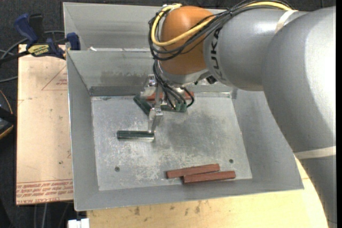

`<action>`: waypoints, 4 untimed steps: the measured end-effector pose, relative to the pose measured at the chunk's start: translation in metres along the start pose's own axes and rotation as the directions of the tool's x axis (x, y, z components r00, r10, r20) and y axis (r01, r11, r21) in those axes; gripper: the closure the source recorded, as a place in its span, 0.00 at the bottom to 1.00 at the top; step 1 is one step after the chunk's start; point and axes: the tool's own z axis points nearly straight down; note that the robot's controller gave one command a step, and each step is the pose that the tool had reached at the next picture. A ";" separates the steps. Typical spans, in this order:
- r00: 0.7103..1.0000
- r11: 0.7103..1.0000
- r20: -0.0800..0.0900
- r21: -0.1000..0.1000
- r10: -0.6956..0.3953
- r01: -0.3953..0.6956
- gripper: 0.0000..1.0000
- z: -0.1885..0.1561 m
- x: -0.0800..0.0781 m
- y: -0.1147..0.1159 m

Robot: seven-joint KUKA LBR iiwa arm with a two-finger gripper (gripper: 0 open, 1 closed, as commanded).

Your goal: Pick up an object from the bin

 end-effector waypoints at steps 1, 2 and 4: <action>0.999 0.999 -0.004 -0.003 0.032 -0.032 0.00 0.036 -0.007 0.006; 0.999 0.999 0.013 -0.007 0.035 -0.035 1.00 0.031 -0.008 0.007; 0.999 0.999 -0.004 -0.002 0.036 -0.036 0.00 0.038 -0.003 0.005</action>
Offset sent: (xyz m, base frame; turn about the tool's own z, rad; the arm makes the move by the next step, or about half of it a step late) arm -0.0512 0.0316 -0.0520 -0.0464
